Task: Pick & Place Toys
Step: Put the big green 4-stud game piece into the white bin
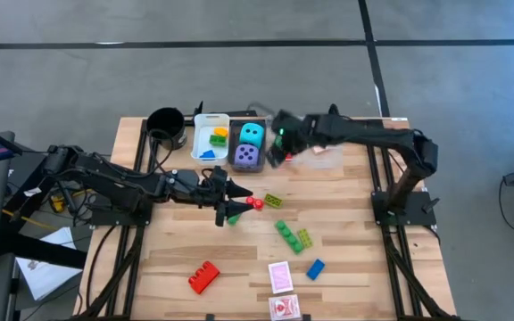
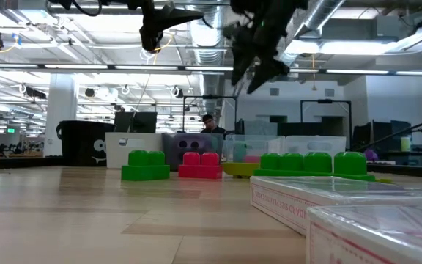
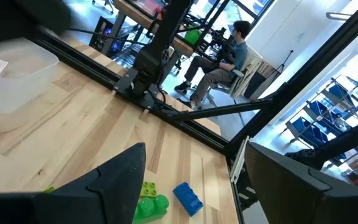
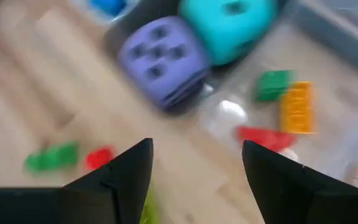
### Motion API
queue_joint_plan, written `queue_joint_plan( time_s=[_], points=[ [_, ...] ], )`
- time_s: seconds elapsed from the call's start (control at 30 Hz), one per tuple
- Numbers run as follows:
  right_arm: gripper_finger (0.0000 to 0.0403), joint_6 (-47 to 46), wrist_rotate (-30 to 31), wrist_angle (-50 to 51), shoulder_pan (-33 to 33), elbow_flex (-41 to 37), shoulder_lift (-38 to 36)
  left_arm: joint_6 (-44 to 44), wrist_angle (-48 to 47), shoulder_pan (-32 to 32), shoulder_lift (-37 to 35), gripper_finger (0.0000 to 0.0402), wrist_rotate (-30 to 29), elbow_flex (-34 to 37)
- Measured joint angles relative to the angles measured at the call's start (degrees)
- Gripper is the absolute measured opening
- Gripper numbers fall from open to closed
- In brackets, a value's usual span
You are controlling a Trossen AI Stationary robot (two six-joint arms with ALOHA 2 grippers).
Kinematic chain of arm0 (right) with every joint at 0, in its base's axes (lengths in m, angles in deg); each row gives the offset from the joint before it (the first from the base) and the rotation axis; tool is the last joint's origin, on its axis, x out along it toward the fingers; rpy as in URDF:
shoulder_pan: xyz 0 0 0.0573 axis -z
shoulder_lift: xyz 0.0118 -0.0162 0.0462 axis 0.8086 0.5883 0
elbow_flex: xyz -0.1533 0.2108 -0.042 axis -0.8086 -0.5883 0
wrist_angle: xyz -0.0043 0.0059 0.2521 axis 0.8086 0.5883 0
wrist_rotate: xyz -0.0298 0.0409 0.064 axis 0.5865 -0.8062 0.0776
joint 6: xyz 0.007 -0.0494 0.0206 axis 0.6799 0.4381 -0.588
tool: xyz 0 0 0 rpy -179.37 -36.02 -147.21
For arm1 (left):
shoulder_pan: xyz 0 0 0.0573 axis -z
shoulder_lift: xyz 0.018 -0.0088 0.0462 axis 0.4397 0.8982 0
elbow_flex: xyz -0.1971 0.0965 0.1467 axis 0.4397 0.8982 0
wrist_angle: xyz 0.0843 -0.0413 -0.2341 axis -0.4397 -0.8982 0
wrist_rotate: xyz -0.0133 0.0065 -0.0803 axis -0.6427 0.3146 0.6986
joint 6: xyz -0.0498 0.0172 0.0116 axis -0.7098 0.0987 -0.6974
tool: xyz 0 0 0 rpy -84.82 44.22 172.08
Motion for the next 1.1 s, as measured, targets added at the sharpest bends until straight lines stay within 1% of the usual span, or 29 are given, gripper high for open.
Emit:
queue_joint_plan(
  time_s=[0.07, 0.13, 0.23, 0.33, 0.47, 0.6, 0.67, 0.83, 1.0, 1.1],
  points=[
    [0.0239, 1.2, 0.1, 0.8, -4.1, 0.0, -0.5, 0.0, 0.1, 0.0, 0.0, 0.0269, 0.2, 0.0],
    [0.0236, 2.0, 0.3, 0.7, -8.6, 0.0, -0.8, 1.1, 0.1, 0.0, 0.0, 0.0269, 2.3, 0.0],
    [0.0231, 2.1, 0.2, 1.5, -15.4, 0.0, -0.7, 6.0, -0.3, 0.1, 0.0, 0.0269, 7.5, 0.0],
    [0.0225, 0.3, 0.2, 1.8, -21.6, 0.0, -0.7, 11.8, -2.5, 0.6, 0.2, 0.0269, 8.5, 0.0],
    [0.0219, -8.9, 2.4, 2.5, -28.2, 0.0, -0.7, 19.2, -5.1, 0.6, 1.2, 0.0269, 8.5, 0.0],
    [0.0214, -19.0, 6.3, 6.5, -33.7, 0.0, -0.7, 21.1, -5.0, 0.4, 3.4, 0.0269, 8.9, 0.0],
    [0.0211, -24.7, 7.9, 9.1, -35.9, -0.5, -0.7, 21.1, -4.5, 0.4, 4.8, 0.0269, 9.6, 0.0],
    [0.0205, -41.3, 6.2, 13.0, -39.5, -3.6, -0.7, 21.0, -4.0, 0.4, 7.0, 0.0269, 9.6, 0.0],
    [0.0213, -47.4, 3.8, 9.9, -41.6, -6.6, -0.6, 21.2, -4.1, 0.4, 7.3, 0.0269, 9.6, 0.0],
    [0.0224, -48.5, 2.1, 9.1, -42.0, -7.3, 1.2, 21.3, -3.8, 0.4, 7.3, 0.0269, 9.6, 0.0]
  ],
)
